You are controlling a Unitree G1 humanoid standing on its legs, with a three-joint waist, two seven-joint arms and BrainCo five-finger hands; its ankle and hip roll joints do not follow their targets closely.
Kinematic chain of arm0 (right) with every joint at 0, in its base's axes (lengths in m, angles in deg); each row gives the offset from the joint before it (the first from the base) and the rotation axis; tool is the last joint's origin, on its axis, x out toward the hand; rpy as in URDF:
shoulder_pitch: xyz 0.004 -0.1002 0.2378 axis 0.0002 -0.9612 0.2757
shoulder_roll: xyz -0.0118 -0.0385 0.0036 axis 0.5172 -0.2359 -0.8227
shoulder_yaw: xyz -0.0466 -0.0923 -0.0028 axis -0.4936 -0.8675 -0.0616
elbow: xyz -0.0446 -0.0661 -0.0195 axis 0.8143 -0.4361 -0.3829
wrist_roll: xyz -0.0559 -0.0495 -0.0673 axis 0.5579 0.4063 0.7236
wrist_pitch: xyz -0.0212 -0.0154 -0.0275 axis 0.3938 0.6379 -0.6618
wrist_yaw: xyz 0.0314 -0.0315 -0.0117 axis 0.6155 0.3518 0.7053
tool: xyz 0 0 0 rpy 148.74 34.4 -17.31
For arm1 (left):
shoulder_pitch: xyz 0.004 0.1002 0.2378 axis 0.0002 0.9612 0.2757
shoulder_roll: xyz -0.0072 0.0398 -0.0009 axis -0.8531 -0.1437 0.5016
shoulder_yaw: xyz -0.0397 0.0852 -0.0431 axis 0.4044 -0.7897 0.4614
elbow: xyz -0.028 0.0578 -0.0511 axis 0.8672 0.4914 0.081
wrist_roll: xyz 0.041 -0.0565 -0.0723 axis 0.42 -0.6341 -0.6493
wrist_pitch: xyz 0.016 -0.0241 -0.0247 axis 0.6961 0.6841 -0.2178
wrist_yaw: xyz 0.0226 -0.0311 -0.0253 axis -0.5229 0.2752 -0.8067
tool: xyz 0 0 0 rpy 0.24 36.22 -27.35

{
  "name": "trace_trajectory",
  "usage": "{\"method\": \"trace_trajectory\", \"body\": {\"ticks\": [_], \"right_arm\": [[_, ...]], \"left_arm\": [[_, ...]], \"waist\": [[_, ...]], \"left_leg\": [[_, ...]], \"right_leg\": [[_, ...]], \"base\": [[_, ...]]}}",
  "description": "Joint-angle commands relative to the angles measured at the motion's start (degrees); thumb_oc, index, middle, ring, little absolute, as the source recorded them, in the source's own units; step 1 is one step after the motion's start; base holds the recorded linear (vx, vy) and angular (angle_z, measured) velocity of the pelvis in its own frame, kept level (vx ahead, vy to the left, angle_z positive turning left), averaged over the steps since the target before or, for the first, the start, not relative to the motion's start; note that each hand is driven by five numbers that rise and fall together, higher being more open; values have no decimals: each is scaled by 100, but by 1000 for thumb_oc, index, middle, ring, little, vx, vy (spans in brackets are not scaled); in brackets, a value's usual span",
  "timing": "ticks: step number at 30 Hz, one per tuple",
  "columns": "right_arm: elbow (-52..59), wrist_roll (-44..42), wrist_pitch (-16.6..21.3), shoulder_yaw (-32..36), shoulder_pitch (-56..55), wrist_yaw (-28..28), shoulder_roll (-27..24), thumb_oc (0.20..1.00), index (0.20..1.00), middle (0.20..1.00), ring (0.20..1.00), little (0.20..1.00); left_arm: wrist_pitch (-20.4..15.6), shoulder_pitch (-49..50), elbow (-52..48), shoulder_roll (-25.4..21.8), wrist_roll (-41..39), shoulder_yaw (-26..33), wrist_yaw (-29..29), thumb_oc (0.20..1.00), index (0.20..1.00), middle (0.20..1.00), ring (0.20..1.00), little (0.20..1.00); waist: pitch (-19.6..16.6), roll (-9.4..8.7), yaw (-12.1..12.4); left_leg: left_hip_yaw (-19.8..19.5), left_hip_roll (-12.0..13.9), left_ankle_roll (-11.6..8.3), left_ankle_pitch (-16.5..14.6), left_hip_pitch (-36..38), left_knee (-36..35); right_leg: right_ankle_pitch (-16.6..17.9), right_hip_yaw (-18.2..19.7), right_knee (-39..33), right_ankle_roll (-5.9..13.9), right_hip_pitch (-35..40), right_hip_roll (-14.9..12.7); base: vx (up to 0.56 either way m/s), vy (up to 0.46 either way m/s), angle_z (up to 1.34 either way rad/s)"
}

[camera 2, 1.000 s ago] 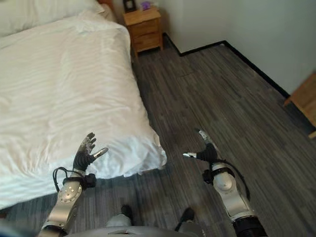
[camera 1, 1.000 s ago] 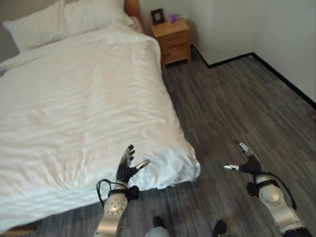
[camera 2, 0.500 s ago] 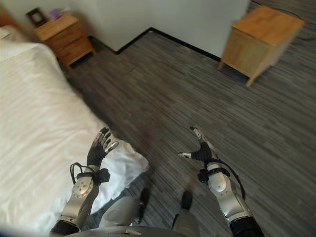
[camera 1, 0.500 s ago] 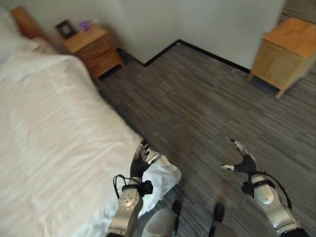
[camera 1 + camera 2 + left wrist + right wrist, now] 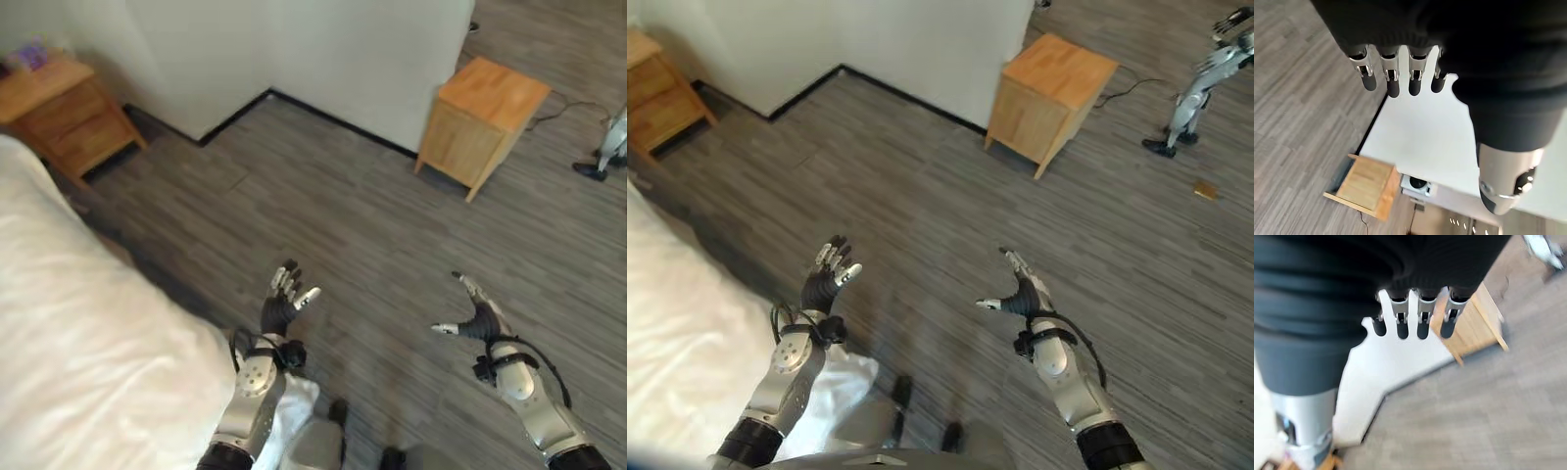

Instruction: Making the bed.

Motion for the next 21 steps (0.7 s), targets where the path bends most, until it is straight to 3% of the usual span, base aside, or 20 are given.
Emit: {"method": "trace_trajectory", "body": {"ticks": [1, 3, 4, 5, 6, 7, 9, 11, 13, 15, 16, 17, 18, 19, 20, 21], "right_arm": [[357, 30, 201, 295, 127, 193, -64, 1000, 1000, 1000, 1000, 1000], [375, -90, 219, 404, 61, 228, -24, 1000, 1000, 1000, 1000, 1000], [382, -106, 211, 411, 44, 209, -28, 1000, 1000, 1000, 1000, 1000], [366, -93, 217, 399, 42, 217, -33, 1000, 1000, 1000, 1000, 1000], [339, -104, 182, 411, 34, 194, -4, 1000, 1000, 1000, 1000, 1000], [340, -103, 178, 398, 27, 193, -2, 1000, 1000, 1000, 1000, 1000], [305, -75, 163, 362, 16, 151, 46, 1000, 1000, 1000, 1000, 1000], [345, -87, 168, 348, -64, 57, 89, 1000, 1000, 1000, 1000, 1000], [245, -204, 161, 358, -180, -34, 131, 1000, 1000, 1000, 1000, 1000], [282, -338, 159, 333, -139, -21, 115, 1000, 1000, 1000, 1000, 1000], [277, -340, 162, 336, -132, -20, 117, 1000, 1000, 1000, 1000, 1000], [299, -449, 163, 332, -76, -25, 98, 1000, 1000, 1000, 1000, 1000], [299, -449, 163, 332, -76, -25, 98, 1000, 1000, 1000, 1000, 1000], [272, -696, 174, 283, 189, 112, 34, 1000, 1000, 1000, 1000, 1000], [250, -713, 138, 299, 263, 108, 38, 1000, 1000, 1000, 1000, 1000], [168, -711, 94, 253, 385, 97, 28, 1000, 1000, 1000, 1000, 1000]], "left_arm": [[-264, -194, -300, -61, 6, 60, -23, 1000, 1000, 1000, 1000, 1000], [-255, -143, -274, -42, 10, 76, 60, 1000, 1000, 1000, 1000, 1000], [-260, -124, -277, -43, -6, 69, 102, 1000, 1000, 1000, 1000, 1000], [-267, -99, -237, -45, 14, 51, 131, 1000, 1000, 1000, 1000, 1000], [-217, -35, -221, -80, 21, 135, 171, 1000, 1000, 1000, 1000, 1000], [-210, -15, -230, -85, 17, 143, 178, 1000, 1000, 1000, 1000, 1000], [-174, 119, -236, -128, 28, 256, 268, 1000, 1000, 1000, 1000, 1000], [-139, 222, -237, -107, 31, 301, 334, 1000, 1000, 1000, 1000, 1000], [-131, 261, -187, -53, 3, 348, 331, 1000, 1000, 1000, 1000, 1000], [-94, 287, -216, -8, -55, 332, 355, 1000, 1000, 1000, 1000, 1000], [-92, 279, -217, -10, -55, 332, 354, 1000, 1000, 1000, 1000, 1000], [-101, 248, -258, -13, -94, 327, 355, 1000, 1000, 1000, 1000, 1000], [-101, 248, -258, -13, -94, 327, 355, 1000, 1000, 1000, 1000, 1000], [-106, 232, -363, -50, -126, 321, 359, 1000, 1000, 1000, 1000, 1000], [-99, 220, -427, -82, -135, 306, 373, 1000, 1000, 1000, 1000, 1000], [-74, 198, -455, -114, -221, 327, 421, 1000, 1000, 1000, 1000, 1000]], "waist": [[-145, 141, -46], [-187, 91, -327], [-187, 88, -381], [-179, 64, -445], [-216, 8, -479], [-243, 68, -545], [-300, 22, -584], [-396, -38, -595], [-531, 41, -583], [-451, 112, -442], [-456, 82, -463], [-350, 53, -407], [-350, 53, -407], [-37, -49, -93], [7, -130, -59], [47, -140, 115]], "left_leg": [[-218, 46, -386, -58, 448, -995], [-662, -100, -432, -378, 790, -995], [-730, -112, -453, -400, 835, -995], [-853, -135, -476, -500, 947, -995], [-780, -163, -512, -658, 1146, -995], [-841, -86, -522, -708, 1160, -995], [-771, -24, -555, -985, 1492, -995], [-794, 35, -521, -1185, 1786, -995], [-757, 185, -740, -1142, 1854, -391], [-323, 296, -1175, -705, 1299, 960], [-346, 255, -1168, -687, 1250, 989], [-108, 260, -1307, -407, 733, 1981], [-108, 260, -1307, -407, 733, 1981], [407, 362, -1341, -249, -397, 3536], [598, 411, -1248, -293, -852, 3845], [934, 749, -1108, -575, -1144, 3224]], "right_leg": [[675, 112, -1163, 120, 10, -127], [699, 721, -2561, 53, -176, 199], [833, 738, -2957, 94, -133, 176], [1133, 670, -3345, 159, -188, 124], [1421, 186, -3647, 271, -477, -39], [1451, 84, -3767, 270, -377, 18], [1607, -467, -3922, 306, -420, -3], [1680, -559, -3990, 224, -265, 35], [1692, -602, -3987, 85, -35, 90], [1588, -783, -4050, -46, 369, 78], [1607, -795, -4050, -41, 346, 35], [1500, -835, -4050, -138, 496, -36], [1500, -835, -4050, -138, 496, -36], [1195, -922, -4050, -313, 831, -119], [1123, -922, -4050, -310, 840, -201], [926, -1045, -4050, -242, 1046, -246]], "base": [[317, -43, 80], [523, -52, 102], [479, -31, 106], [522, -17, 105], [479, -23, 99], [519, -4, 66], [543, -1, 39], [514, -9, 27], [428, -7, 45], [286, -22, 74], [140, -16, 68], [34, 6, 66], [152, -45, 57], [102, -51, 51], [347, -8, 52], [370, 99, 35]]}}
